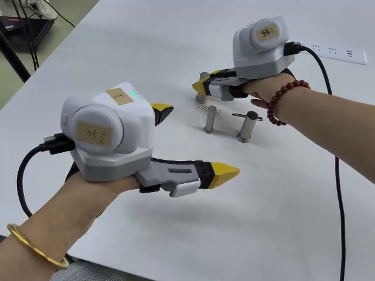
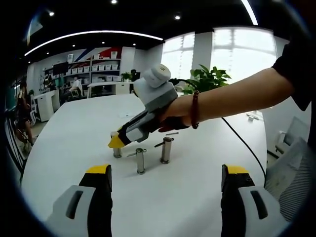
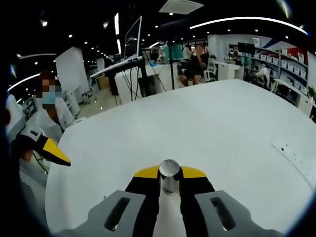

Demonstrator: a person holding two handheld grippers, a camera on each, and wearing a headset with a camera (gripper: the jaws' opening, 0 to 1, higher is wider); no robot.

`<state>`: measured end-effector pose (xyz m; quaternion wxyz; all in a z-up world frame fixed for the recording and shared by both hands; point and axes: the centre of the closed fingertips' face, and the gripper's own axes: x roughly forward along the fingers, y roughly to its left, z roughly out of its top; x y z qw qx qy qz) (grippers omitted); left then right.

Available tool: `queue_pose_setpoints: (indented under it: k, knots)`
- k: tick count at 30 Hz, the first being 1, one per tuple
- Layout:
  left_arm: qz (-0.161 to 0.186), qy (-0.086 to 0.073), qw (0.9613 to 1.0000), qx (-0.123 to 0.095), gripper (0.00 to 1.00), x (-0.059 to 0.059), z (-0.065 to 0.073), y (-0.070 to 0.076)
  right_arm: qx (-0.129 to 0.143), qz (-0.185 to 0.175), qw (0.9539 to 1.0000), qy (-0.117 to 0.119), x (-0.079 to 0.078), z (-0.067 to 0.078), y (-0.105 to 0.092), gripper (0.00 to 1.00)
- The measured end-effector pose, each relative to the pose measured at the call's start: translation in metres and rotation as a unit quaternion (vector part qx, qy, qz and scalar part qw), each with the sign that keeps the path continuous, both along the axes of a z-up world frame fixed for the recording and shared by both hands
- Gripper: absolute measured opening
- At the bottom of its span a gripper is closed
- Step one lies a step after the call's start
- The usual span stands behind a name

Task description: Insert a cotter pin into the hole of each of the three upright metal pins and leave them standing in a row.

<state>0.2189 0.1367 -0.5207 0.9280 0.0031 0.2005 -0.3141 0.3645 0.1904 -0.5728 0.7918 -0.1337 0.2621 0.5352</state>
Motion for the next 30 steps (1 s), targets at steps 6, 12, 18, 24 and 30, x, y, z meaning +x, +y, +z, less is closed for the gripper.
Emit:
queue_pose_setpoints:
  k: [6,12,18,24,30]
  knots:
    - [0.001,0.001,1.0000,0.000,0.91,0.000,0.000,0.001,0.007,-0.004,0.9999,0.007,-0.001,0.003,-0.003,0.09]
    - [0.002,0.001,1.0000,0.000,0.91,0.000,0.000,0.002,-0.003,0.004,1.0000,-0.001,-0.001,0.002,-0.006,0.09]
    - [0.001,-0.001,1.0000,0.000,0.91,0.000,0.001,0.001,-0.011,0.002,0.9999,-0.004,0.005,0.001,-0.016,0.08]
    - [-0.002,-0.002,1.0000,0.001,0.91,0.000,0.001,0.000,-0.023,-0.002,0.9996,-0.014,0.012,-0.001,-0.033,0.08]
    - [-0.007,-0.002,1.0000,0.001,0.91,-0.001,0.001,-0.002,-0.025,-0.013,0.9995,-0.017,0.015,0.000,-0.051,0.08]
